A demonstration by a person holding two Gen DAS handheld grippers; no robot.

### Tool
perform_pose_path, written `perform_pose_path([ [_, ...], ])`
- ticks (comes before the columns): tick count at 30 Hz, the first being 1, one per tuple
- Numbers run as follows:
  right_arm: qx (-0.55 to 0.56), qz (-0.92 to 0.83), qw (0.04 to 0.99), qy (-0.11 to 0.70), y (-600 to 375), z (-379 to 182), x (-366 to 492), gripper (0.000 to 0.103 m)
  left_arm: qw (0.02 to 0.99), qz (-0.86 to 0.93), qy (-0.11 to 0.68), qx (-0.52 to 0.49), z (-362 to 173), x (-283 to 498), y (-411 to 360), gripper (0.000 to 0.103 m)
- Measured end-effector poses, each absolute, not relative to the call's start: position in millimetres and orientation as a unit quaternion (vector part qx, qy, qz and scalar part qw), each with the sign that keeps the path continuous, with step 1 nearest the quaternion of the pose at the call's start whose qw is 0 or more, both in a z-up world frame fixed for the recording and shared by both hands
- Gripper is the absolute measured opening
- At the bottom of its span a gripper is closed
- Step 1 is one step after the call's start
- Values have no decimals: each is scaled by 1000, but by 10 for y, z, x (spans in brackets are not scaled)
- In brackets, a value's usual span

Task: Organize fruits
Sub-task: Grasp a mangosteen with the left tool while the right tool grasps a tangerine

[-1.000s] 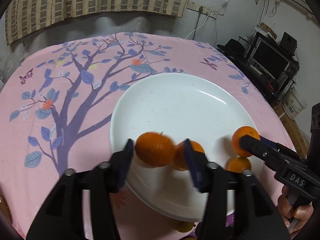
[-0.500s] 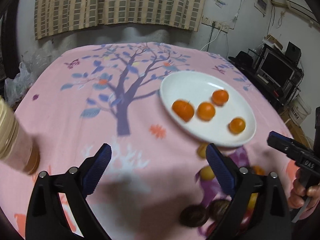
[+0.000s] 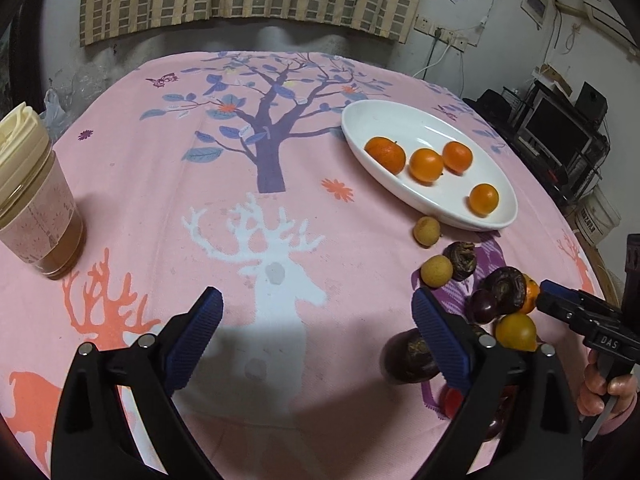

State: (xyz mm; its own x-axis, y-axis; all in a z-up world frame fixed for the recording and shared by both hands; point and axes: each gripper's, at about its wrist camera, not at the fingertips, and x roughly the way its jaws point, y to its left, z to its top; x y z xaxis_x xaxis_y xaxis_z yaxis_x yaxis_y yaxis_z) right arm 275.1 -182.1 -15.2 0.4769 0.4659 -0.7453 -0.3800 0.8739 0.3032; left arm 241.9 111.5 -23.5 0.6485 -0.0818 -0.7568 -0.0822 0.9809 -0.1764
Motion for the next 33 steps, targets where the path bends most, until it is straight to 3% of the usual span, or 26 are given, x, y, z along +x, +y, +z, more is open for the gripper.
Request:
perform_pose_path([
  [7, -1, 250, 853, 458, -1645, -218, 2757, 54, 901, -10, 421, -104, -206, 2414, 1108, 93],
  [12, -29, 261, 855, 447, -1481, -198, 2786, 44, 902, -20, 422, -92, -185, 2404, 1075, 93],
  [17, -5, 265, 852, 451, -1579, -193, 2793, 42, 895, -82, 434, -57, -184, 2356, 954, 92],
  [23, 37, 252, 862, 438, -1782, -119, 2802, 43, 876, -153, 458, -2, -308, 2285, 657, 61],
  [33, 46, 252, 861, 440, -1810, -124, 2808, 42, 864, -156, 479, -1, -484, 2363, 610, 51],
])
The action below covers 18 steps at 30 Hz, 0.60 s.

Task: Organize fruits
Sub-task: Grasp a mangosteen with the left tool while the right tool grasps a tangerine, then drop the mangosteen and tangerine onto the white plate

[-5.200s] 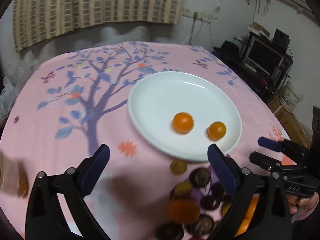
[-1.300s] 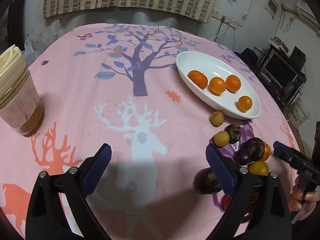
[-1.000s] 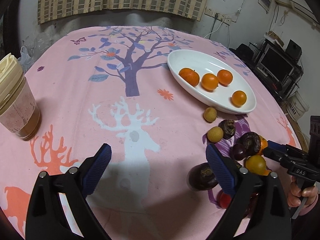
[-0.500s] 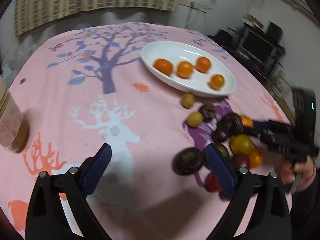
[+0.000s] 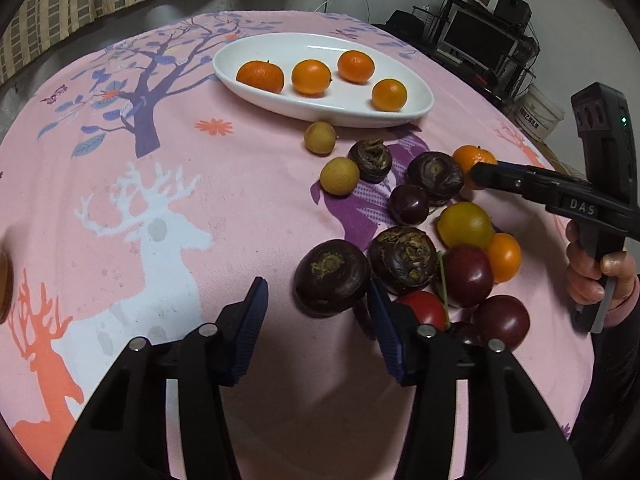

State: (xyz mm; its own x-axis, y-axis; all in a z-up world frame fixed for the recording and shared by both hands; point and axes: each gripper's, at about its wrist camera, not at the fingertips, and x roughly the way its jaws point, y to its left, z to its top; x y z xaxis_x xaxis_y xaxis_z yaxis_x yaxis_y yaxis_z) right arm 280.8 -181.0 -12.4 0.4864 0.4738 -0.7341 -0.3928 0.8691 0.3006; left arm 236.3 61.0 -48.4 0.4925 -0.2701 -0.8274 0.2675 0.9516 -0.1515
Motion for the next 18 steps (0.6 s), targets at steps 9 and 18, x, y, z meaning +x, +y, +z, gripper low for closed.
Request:
perform_pose_path([
  [9, 47, 252, 862, 438, -1821, -117, 2798, 42, 871, -159, 464, 20, -486, 2355, 511, 36],
  [18, 67, 269, 873, 402, -1869, 43, 2772, 42, 885, -146, 441, -12, -290, 2380, 627, 36],
])
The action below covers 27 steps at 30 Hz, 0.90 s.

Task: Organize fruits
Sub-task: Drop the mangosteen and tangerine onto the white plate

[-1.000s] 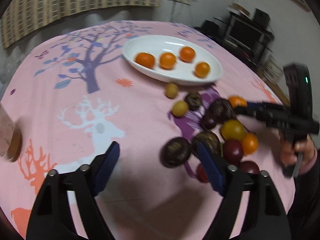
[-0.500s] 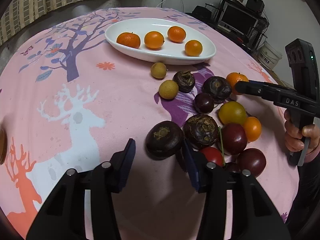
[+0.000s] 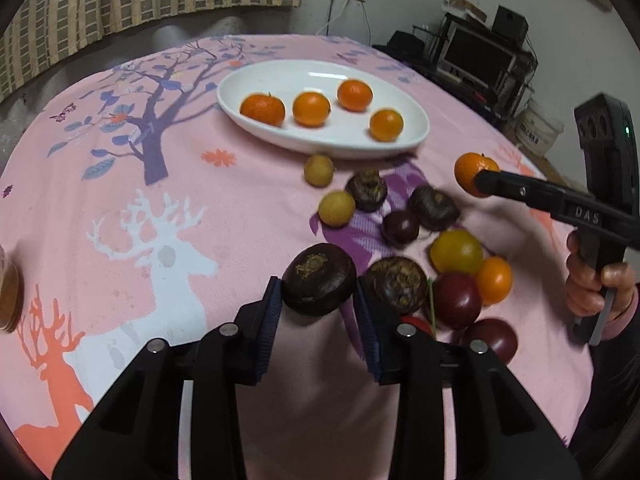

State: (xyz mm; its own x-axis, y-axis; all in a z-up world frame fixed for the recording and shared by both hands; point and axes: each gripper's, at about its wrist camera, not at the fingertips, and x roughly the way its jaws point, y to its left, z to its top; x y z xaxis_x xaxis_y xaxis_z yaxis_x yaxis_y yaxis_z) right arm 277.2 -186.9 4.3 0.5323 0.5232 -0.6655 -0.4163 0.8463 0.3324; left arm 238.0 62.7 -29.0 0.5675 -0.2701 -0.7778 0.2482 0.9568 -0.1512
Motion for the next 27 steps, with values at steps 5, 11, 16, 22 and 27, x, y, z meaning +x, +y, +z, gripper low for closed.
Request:
perform_pose_path([
  [5, 78, 269, 878, 387, -1799, 161, 2995, 42, 898, -145, 413, -31, -18, 2684, 640, 36],
  [11, 94, 210, 899, 373, -1745, 193, 3647, 42, 903, -135, 403, -59, 110, 3401, 567, 36],
  [16, 96, 186, 899, 384, -1733, 50, 4047, 42, 900, -124, 415, -37, -38, 3825, 351, 36],
  [22, 90, 194, 898, 385, -1719, 32, 4073, 62, 897, -118, 424, -37, -74, 3973, 263, 66],
  [27, 75, 204, 908, 357, -1740, 259, 3805, 67, 922, -76, 380, -9, 157, 3623, 312, 86],
])
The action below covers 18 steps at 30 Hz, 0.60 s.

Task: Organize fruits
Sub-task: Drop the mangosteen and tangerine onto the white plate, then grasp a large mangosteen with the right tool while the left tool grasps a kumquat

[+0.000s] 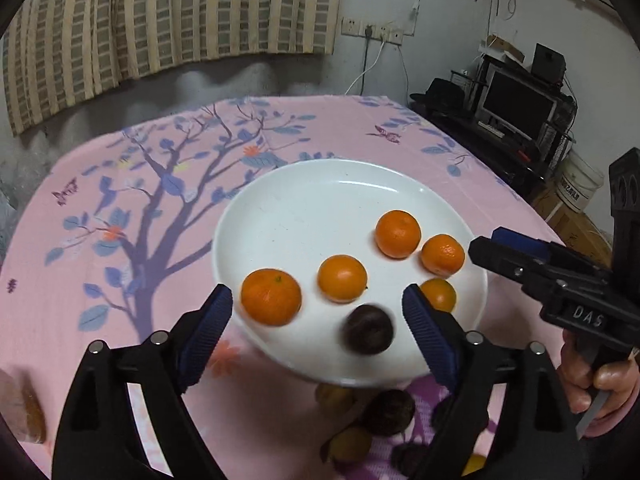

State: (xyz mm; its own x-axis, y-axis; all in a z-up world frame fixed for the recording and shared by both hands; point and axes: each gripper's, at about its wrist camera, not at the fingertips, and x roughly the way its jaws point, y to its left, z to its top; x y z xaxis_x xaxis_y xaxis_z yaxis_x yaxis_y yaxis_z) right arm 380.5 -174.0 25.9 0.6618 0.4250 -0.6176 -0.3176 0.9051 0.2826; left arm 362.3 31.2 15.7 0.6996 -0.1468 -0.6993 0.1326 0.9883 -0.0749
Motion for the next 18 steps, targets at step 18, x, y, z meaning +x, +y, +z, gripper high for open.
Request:
perform_pose_path([
  [18, -7, 261, 864, 431, -1446, -63, 2987, 61, 913, 35, 397, -89, -172, 2751, 1043, 94],
])
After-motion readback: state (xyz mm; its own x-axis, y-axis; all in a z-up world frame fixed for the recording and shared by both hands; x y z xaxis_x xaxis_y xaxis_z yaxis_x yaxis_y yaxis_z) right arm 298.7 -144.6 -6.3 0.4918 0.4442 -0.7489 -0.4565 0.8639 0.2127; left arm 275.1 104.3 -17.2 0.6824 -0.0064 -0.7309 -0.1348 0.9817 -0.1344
